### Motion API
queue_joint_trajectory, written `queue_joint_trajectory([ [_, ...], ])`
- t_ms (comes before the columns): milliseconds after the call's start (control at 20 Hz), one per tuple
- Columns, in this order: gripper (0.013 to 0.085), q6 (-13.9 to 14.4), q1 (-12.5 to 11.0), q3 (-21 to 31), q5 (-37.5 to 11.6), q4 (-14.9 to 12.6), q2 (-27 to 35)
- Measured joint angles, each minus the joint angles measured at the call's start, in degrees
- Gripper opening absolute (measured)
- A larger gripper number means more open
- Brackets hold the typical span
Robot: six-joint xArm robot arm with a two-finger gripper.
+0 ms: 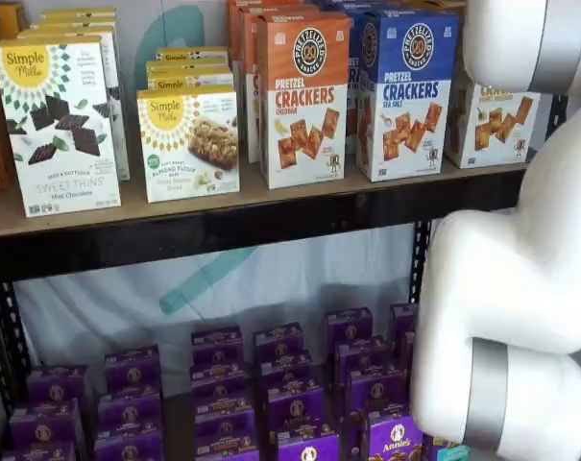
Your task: Retrieve the yellow and white box located on the top shelf, the sixth one from the left
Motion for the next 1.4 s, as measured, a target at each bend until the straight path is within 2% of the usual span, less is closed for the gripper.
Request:
queue_joint_trajectory([
  [250, 0.0770, -0.09, -0.14, -0.12, 0.01, 0.14, 0.04],
  [400, 0.0690, -0.11, -0.19, -0.13, -0.01, 0.21, -0.01],
  [800, 0.0690, -0.20, -0.46, -0.53, 0.53, 0.48, 0.11],
  [950, 0.0610, -0.31, -0.58, -0.37, 0.53, 0.49, -0.05],
  [1400, 0.0610, -0.73, -1.61, -1.46, 2.01, 1.43, 0.11],
])
